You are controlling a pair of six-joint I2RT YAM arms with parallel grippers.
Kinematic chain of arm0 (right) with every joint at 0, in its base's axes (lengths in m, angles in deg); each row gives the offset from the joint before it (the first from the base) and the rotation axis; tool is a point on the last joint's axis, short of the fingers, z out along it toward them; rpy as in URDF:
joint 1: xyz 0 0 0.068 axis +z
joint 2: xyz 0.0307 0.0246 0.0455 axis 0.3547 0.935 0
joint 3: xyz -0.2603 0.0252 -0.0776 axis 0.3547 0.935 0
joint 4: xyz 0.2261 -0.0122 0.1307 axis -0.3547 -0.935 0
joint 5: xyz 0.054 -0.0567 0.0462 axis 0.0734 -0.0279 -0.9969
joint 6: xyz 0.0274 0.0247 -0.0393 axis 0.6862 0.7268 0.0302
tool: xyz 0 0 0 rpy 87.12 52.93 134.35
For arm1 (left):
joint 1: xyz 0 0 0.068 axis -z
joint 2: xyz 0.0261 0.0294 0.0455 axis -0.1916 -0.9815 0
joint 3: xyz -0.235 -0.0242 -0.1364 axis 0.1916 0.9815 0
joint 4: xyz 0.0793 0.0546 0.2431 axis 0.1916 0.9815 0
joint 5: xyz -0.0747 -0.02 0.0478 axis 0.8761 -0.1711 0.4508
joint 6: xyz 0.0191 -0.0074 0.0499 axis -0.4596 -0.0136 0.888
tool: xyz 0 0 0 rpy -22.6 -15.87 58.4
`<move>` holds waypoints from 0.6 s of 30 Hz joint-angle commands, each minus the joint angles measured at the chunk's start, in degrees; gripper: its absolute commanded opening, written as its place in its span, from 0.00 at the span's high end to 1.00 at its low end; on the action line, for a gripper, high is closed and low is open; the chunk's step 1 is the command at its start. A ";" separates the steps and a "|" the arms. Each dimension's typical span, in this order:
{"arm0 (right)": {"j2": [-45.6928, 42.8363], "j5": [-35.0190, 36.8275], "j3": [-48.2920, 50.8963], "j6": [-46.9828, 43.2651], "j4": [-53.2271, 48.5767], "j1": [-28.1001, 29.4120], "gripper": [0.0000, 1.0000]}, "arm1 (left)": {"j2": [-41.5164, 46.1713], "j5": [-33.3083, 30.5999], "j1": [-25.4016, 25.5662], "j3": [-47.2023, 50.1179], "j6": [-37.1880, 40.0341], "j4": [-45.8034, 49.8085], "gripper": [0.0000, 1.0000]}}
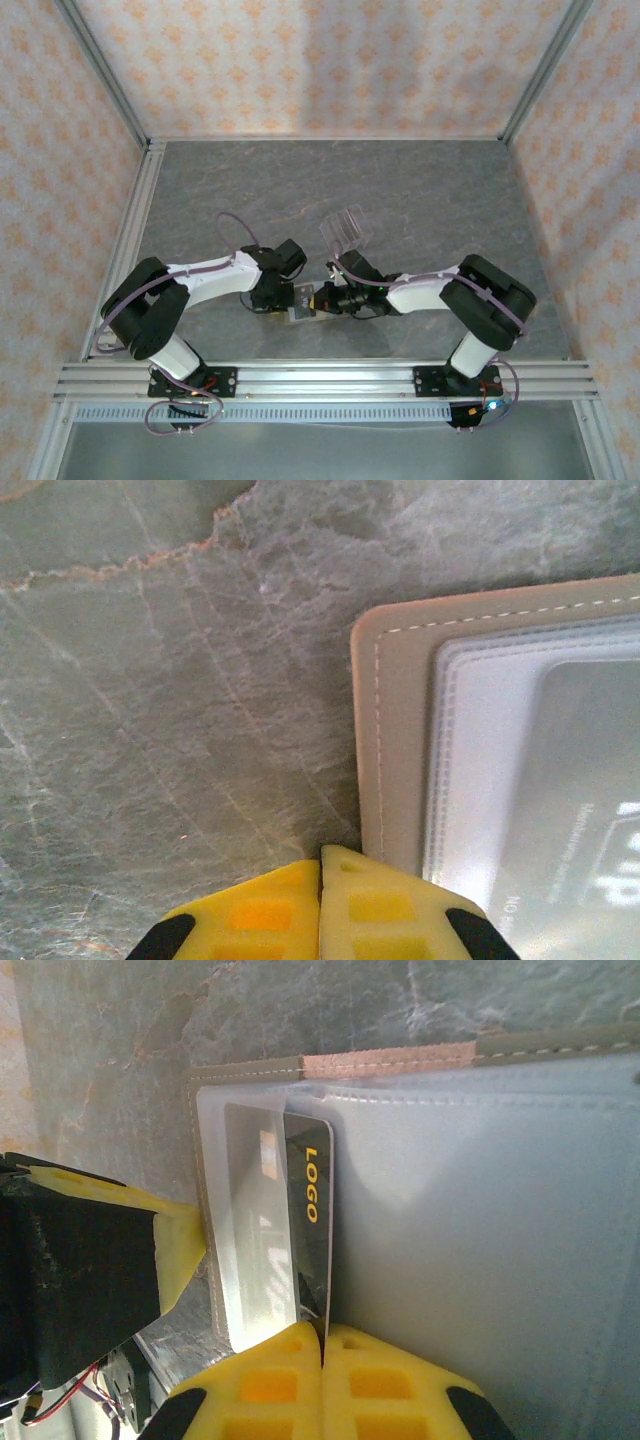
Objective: Put the credit cards into the card holder
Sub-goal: Insert the credit card into the card slot.
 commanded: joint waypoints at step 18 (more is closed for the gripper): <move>4.20 -2.50 -3.68 -1.28 -2.54 0.41 1.00 | -4.32 0.18 0.90 -2.48 -0.40 -1.25 0.92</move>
